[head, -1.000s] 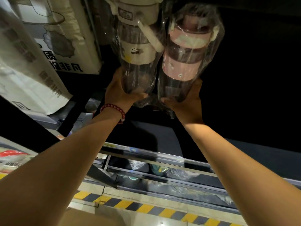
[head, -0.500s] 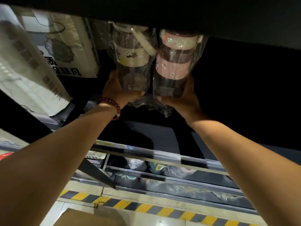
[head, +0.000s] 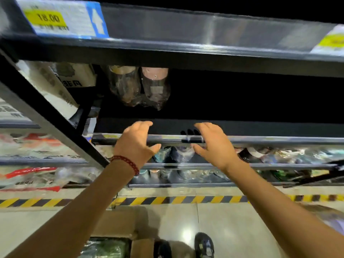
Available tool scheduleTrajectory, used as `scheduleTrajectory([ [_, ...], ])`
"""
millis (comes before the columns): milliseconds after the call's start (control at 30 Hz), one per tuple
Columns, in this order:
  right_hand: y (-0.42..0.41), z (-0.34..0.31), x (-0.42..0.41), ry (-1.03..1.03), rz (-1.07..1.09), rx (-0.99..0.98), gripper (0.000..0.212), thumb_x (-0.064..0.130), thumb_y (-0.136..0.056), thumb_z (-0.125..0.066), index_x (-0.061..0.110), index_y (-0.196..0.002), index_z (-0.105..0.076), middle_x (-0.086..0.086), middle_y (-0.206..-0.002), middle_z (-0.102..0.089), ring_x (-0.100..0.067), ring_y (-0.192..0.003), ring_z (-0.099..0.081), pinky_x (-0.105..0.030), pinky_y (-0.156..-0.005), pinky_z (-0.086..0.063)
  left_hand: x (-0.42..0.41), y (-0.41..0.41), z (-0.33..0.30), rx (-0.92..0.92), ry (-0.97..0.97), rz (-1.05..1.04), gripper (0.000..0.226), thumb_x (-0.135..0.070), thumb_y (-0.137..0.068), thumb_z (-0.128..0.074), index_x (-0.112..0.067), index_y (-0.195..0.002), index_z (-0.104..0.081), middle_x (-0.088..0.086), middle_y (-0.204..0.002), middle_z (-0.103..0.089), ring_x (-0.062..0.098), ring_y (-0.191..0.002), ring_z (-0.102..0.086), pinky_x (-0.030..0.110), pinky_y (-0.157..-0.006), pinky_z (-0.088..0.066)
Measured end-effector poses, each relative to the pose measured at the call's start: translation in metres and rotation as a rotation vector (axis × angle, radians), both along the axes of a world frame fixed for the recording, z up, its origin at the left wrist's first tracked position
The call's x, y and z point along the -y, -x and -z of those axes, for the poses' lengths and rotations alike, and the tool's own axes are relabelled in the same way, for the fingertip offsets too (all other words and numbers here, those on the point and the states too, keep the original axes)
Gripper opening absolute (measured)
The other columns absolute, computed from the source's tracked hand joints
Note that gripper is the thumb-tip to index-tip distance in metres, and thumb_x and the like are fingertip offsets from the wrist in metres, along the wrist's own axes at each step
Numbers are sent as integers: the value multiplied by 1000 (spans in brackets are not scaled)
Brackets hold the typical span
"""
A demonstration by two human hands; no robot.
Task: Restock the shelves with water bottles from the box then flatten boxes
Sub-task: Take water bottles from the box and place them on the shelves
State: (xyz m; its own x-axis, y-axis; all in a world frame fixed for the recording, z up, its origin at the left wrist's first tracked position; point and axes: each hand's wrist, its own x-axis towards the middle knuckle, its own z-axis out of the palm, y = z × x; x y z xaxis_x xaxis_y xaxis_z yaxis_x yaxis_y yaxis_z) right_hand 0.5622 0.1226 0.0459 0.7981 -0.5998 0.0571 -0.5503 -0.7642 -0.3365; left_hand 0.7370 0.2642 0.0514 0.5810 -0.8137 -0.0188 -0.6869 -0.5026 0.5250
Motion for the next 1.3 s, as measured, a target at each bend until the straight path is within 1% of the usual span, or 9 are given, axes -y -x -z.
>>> scheduleTrajectory([
  [133,90,-7,-35,80,56,-90,50,24,-77,-74,1,-119,-58,-17,-109,-61,-39,-99,-57,-43,-80,-51,-13,73,-21,150,-130,242,67,-33,-78,-72,-10,-136,-48,11,-138,-48,32,-126,-45,39,-106,-35],
  [200,135,-10,-53,58,128,-123,52,24,-74,-75,3,-119,-58,-16,-110,-61,-37,-97,-58,-43,-79,-53,-14,108,-29,204,-149,335,66,-35,-79,-70,-10,-136,-48,14,-139,-48,34,-126,-46,43,-104,-38],
  [300,201,-13,-83,22,231,-154,54,23,-70,-78,3,-117,-59,-16,-108,-62,-37,-94,-60,-44,-75,-55,-11,162,-38,221,-288,503,65,-46,-91,-50,-23,-146,-26,2,-152,-26,23,-138,-27,36,-112,-28],
  [400,262,-19,-112,8,370,-157,55,21,-63,-84,2,-111,-63,-15,-101,-65,-36,-86,-64,-42,-69,-56,-7,217,-48,278,-300,648,62,-48,-93,-45,-24,-145,-23,0,-151,-25,22,-138,-25,36,-112,-24],
  [800,476,-10,-196,-51,939,-4,52,21,-71,-80,8,-118,-61,-8,-110,-66,-29,-97,-64,-35,-78,-54,12,424,-47,201,-162,916,55,-49,-90,-50,-29,-139,-34,-9,-141,-41,12,-130,-37,28,-106,-32],
  [1000,560,1,-212,-84,1100,10,45,25,-72,-74,9,-112,-62,-7,-98,-66,-29,-84,-65,-35,-66,-55,22,520,-31,117,-225,1022,60,-49,-91,-51,-27,-143,-33,-9,-145,-39,11,-132,-36,27,-107,-32],
  [1167,599,6,-216,-154,1232,75,47,24,-84,-63,11,-128,-55,-6,-119,-61,-27,-109,-58,-33,-89,-49,44,579,-19,148,-244,1148,61,-48,-90,-51,-25,-144,-33,-7,-146,-37,14,-134,-34,27,-108,-29],
  [1233,610,10,-212,-168,1240,59,44,26,-78,-64,11,-119,-61,-4,-112,-65,-24,-101,-64,-31,-83,-52,52,598,-15,160,-278,1181,61,-46,-88,-56,-25,-142,-37,-7,-143,-41,15,-133,-37,28,-107,-30],
  [1300,621,14,-206,-215,1270,62,44,26,-69,-73,11,-110,-64,-4,-103,-69,-23,-91,-68,-30,-73,-56,63,615,-10,145,-280,1217,59,-38,-76,-74,-20,-128,-54,-3,-126,-58,20,-118,-55,31,-96,-44],
])
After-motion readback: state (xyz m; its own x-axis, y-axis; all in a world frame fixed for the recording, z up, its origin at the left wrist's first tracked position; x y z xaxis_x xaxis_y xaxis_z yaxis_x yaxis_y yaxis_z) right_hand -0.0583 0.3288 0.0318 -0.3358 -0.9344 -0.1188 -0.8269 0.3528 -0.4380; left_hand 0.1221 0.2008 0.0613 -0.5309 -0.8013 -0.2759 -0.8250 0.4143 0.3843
